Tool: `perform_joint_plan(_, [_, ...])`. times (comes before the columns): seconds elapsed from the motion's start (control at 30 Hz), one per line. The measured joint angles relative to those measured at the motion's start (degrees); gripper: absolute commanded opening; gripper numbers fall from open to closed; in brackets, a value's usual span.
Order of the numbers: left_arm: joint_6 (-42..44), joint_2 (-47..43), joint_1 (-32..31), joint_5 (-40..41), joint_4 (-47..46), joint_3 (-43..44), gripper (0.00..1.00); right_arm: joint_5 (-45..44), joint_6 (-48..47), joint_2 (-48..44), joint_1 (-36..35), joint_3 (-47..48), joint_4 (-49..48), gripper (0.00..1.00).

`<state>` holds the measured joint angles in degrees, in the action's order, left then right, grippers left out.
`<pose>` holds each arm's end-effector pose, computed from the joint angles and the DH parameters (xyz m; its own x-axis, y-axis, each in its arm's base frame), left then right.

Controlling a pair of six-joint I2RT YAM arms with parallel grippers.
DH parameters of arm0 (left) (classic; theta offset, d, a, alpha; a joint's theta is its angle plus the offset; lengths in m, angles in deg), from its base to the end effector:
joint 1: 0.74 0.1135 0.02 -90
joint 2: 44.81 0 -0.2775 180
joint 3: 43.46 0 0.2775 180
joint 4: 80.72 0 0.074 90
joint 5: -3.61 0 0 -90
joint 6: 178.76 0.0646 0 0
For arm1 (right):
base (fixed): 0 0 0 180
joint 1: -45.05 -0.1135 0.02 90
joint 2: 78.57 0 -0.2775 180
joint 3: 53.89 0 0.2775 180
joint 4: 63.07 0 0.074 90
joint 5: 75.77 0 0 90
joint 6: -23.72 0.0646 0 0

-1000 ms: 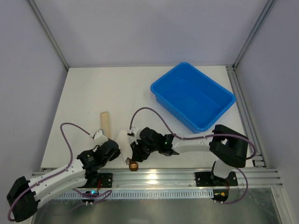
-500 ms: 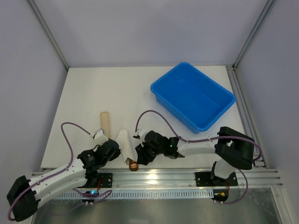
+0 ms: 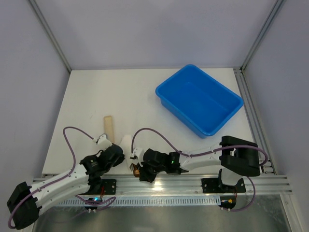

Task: Place the utensils on the paper napkin and roll it up
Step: Roll the napkin at the center of the board.

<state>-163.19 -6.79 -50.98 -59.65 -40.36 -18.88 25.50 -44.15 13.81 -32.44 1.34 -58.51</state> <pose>0.1177 -0.0960 0.1137 -0.6361 -0.5805 -0.5083 -0.3585 0.8057 -0.4715 0.0646 0.3495 0.1318 -0.5061 -0.5753 -0.6425 -0.8619 0.3095 0.4017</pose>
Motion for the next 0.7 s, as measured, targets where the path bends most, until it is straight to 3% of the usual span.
perform_joint_plan(0.7, [0.17,-0.02,0.0,-0.13,0.09,0.09,0.0,-10.38,0.35,9.18,-2.08,8.55,3.08,0.04])
